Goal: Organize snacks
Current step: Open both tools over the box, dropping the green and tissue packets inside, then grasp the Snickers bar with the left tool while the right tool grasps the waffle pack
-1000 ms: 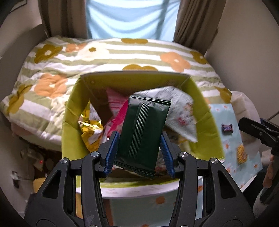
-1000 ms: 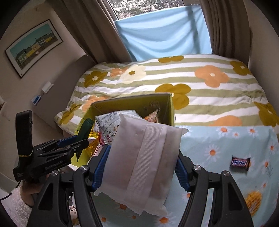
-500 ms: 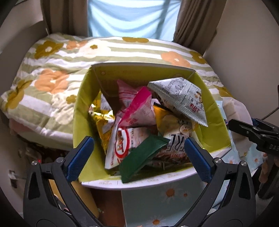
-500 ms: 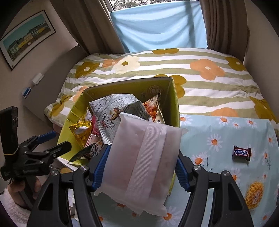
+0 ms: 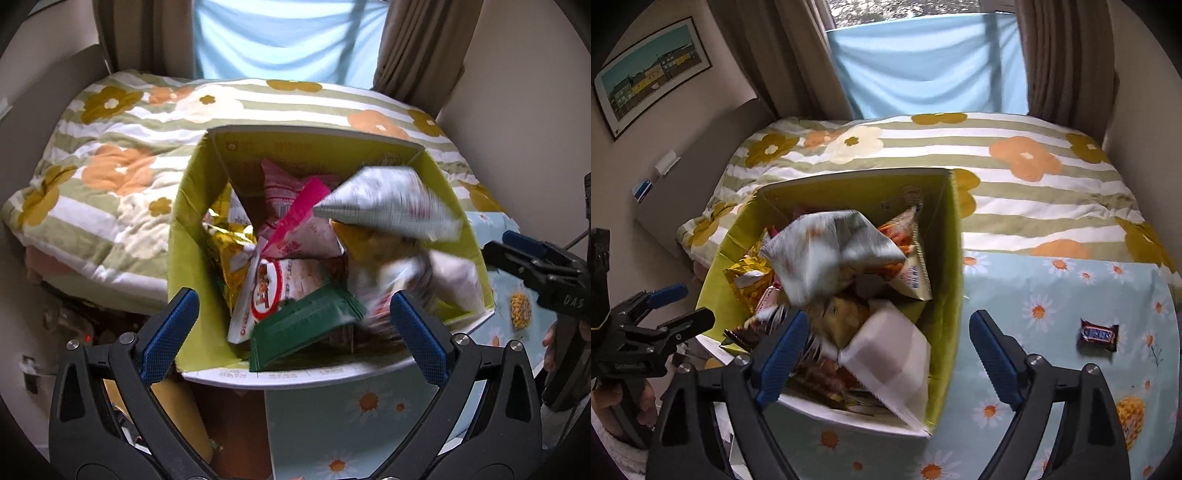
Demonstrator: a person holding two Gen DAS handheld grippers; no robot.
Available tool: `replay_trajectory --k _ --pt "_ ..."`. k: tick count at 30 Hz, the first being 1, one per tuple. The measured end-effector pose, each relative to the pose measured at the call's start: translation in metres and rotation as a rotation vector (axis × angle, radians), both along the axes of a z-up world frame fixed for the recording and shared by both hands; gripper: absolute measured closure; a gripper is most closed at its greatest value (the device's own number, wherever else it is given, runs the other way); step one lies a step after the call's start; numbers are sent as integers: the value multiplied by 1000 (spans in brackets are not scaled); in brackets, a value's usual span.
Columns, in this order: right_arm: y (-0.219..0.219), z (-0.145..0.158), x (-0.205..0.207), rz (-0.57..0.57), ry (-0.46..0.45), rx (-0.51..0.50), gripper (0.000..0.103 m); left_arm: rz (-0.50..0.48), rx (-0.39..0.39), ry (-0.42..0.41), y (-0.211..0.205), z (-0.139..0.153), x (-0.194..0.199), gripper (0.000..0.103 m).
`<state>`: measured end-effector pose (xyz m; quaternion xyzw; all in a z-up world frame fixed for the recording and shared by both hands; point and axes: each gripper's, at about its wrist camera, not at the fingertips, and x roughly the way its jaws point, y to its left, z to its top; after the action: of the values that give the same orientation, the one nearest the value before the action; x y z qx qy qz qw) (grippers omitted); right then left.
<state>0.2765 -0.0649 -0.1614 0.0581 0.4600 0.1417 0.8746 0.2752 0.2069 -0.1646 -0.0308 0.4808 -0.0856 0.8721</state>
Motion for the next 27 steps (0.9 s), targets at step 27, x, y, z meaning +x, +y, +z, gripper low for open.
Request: replay_trajectory --k 27 --pt "-104 30 -65 -301 -39 27 16 -251 12 -110 -90 42 -6 0"
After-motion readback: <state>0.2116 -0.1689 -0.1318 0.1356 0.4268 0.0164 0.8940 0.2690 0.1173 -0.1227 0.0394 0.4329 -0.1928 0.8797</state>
